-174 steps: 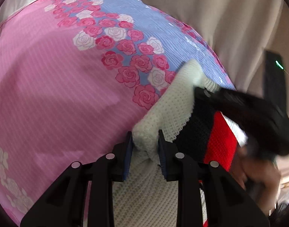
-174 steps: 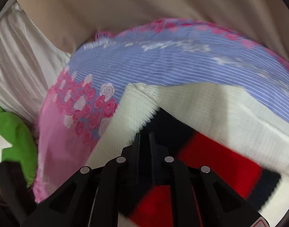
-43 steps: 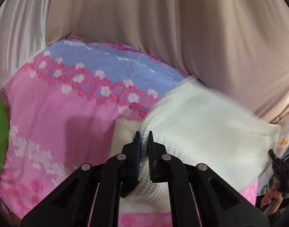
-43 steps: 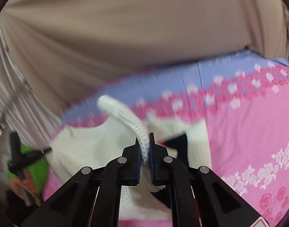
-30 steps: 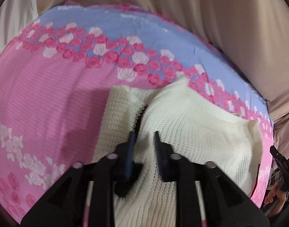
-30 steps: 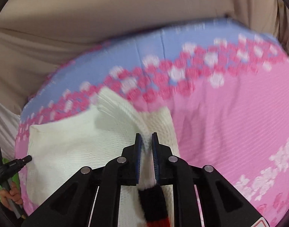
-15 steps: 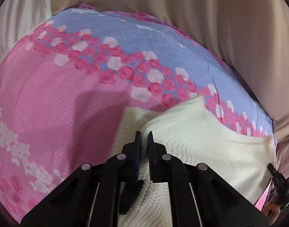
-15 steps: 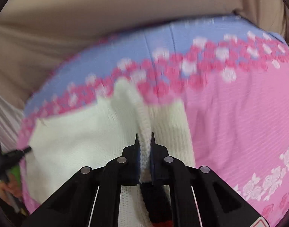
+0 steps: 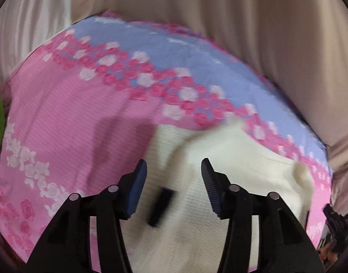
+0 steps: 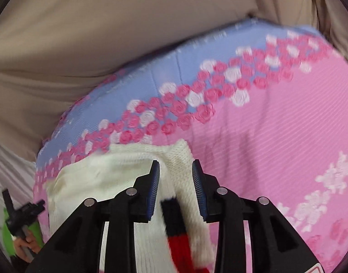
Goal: Fold small clothes
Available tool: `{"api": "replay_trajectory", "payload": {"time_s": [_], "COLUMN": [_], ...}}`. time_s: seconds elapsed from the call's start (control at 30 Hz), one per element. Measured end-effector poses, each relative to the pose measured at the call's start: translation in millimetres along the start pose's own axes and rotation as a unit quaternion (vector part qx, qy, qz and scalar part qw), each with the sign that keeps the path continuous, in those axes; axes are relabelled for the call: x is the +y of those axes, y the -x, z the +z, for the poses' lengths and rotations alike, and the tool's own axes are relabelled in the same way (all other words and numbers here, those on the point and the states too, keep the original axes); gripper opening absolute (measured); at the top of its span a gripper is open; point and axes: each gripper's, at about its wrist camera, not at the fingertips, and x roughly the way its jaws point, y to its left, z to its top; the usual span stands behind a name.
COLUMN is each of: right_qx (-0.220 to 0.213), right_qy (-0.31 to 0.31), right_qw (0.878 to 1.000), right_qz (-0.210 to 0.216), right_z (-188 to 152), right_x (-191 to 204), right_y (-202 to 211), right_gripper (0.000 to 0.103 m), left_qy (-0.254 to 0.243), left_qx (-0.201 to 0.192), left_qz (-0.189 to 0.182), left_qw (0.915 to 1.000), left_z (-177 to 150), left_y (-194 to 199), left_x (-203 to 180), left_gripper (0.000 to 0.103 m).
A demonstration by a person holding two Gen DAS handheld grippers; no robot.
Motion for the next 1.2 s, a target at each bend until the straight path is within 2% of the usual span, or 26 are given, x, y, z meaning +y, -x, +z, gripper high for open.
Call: {"api": "replay_trajectory", "payload": {"time_s": [0.07, 0.13, 0.2, 0.3, 0.37, 0.4, 0.43, 0.47, 0.5, 0.53, 0.57, 0.6, 0.67, 0.73, 0.8, 0.87, 0.97, 1.03, 1.13, 1.2], "right_qx": [0.011, 0.049, 0.075, 0.097, 0.091, 0.088, 0.082, 0.079, 0.065, 0.045, 0.020, 0.011, 0.005, 0.001, 0.015, 0.040, 0.064, 0.072, 0.084, 0.082], "right_qy": [0.031, 0.072, 0.116, 0.157, 0.131, 0.107, 0.056, 0.012, -0.026, -0.040, -0.039, -0.038, -0.038, -0.031, -0.021, -0.032, -0.080, -0.087, -0.115, -0.140], "right_qw": [0.999, 0.995, 0.990, 0.983, 0.985, 0.987, 0.992, 0.994, 0.995, 0.993, 0.993, 0.995, 0.998, 0.998, 0.998, 0.997, 0.994, 0.993, 0.990, 0.986], "right_qz": [0.033, 0.045, 0.037, -0.001, -0.066, -0.085, -0.083, -0.071, -0.073, -0.099, -0.108, -0.093, -0.059, -0.055, -0.063, -0.066, -0.027, -0.018, 0.021, 0.044], "right_z": [-11, -22, -30, -23, 1, 9, 20, 26, 30, 31, 28, 22, -4, -46, -87, -127, -168, -176, -168, -156], "right_x": [18, 45, 75, 98, 78, 63, 37, 18, 2, -7, -13, -17, -27, -33, -35, -42, -49, -50, -47, -44], "right_y": [7, -11, -40, -79, -99, -102, -100, -95, -83, -66, -45, -31, 1, 27, 42, 47, 51, 45, 24, 12], "right_gripper": [0.031, 0.031, 0.030, 0.022, 0.019, 0.014, 0.000, 0.000, 0.005, 0.018, 0.022, 0.026, 0.055, 0.063, 0.066, 0.066, 0.068, 0.070, 0.070, 0.070], "left_qy": [-0.032, -0.066, -0.108, -0.118, -0.096, -0.079, -0.059, -0.029, -0.013, 0.007, 0.021, 0.027, 0.037, 0.070, 0.123, 0.186, 0.223, 0.227, 0.213, 0.232], "left_qx": [0.016, 0.028, 0.032, 0.046, 0.062, 0.059, 0.056, 0.053, 0.051, 0.050, 0.045, 0.042, 0.049, 0.061, 0.081, 0.096, 0.094, 0.100, 0.091, 0.092], "left_qz": [-0.014, -0.011, 0.025, 0.081, 0.107, 0.116, 0.116, 0.101, 0.088, 0.070, 0.056, 0.047, 0.033, 0.014, -0.019, -0.043, -0.053, -0.066, -0.060, -0.078], "left_qw": [0.9993, 0.9974, 0.9933, 0.9886, 0.9877, 0.9884, 0.9899, 0.9931, 0.9947, 0.9963, 0.9972, 0.9977, 0.9976, 0.9956, 0.9889, 0.9769, 0.9688, 0.9665, 0.9709, 0.9653], "left_z": [-4, -3, 1, 12, 20, 24, 25, 26, 25, 21, 11, 0, -27, -59, -92, -120, -135, -135, -124, -118], "left_y": [-12, -29, -53, -83, -96, -94, -88, -78, -70, -57, -41, -28, -9, 5, 12, 12, 5, -3, -11, -16], "left_x": [-26, -49, -66, -60, -36, -23, -12, 5, 14, 27, 40, 49, 63, 75, 85, 96, 95, 87, 73, 70], "left_gripper": [0.054, 0.054, 0.055, 0.057, 0.057, 0.057, 0.057, 0.057, 0.057, 0.057, 0.058, 0.062, 0.070, 0.074, 0.074, 0.074, 0.075, 0.076, 0.080, 0.080]}}
